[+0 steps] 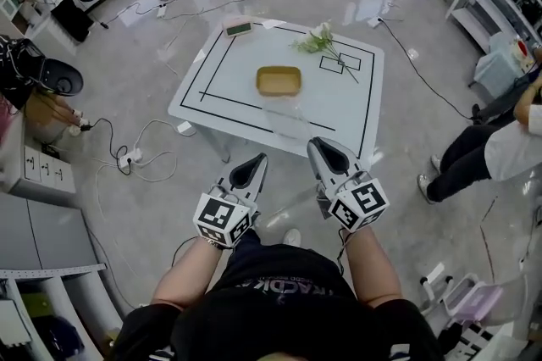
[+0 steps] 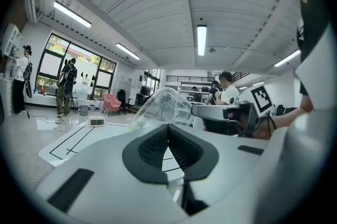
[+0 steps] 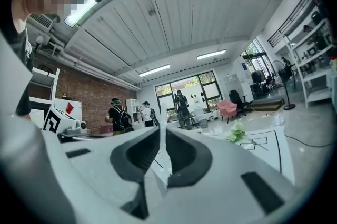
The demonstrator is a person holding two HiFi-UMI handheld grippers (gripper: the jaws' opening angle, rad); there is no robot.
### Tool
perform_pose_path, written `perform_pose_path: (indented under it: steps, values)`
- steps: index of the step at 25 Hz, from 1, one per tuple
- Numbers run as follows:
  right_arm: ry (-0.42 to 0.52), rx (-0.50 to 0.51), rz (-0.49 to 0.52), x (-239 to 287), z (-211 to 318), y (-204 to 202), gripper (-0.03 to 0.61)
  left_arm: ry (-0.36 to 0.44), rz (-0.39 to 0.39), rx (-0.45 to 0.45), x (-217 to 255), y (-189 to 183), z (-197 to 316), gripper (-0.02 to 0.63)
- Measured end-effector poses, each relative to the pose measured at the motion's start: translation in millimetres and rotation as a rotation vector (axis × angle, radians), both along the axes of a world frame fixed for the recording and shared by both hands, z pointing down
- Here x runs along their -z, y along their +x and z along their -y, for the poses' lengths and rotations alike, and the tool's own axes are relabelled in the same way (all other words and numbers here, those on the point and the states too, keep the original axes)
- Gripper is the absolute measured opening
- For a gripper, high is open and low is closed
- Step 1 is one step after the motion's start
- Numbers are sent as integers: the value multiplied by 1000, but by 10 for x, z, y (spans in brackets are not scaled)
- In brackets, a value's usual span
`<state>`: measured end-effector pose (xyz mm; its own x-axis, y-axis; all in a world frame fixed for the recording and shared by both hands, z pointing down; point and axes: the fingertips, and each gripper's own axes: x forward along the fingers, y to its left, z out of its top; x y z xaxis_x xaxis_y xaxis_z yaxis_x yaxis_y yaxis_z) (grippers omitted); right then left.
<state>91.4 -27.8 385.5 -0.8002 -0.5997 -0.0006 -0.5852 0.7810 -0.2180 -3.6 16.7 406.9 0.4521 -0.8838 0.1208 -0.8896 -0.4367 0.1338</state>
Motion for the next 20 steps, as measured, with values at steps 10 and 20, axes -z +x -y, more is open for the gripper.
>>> perform_pose_path:
  steps: [10, 20]
  values:
    - [2, 26, -37, -52, -62, 34, 38, 14, -32, 41, -27, 24, -53, 3]
    - [-3, 40, -34, -99, -28, 70, 38, 11, -20, 50, -59, 65, -54, 3]
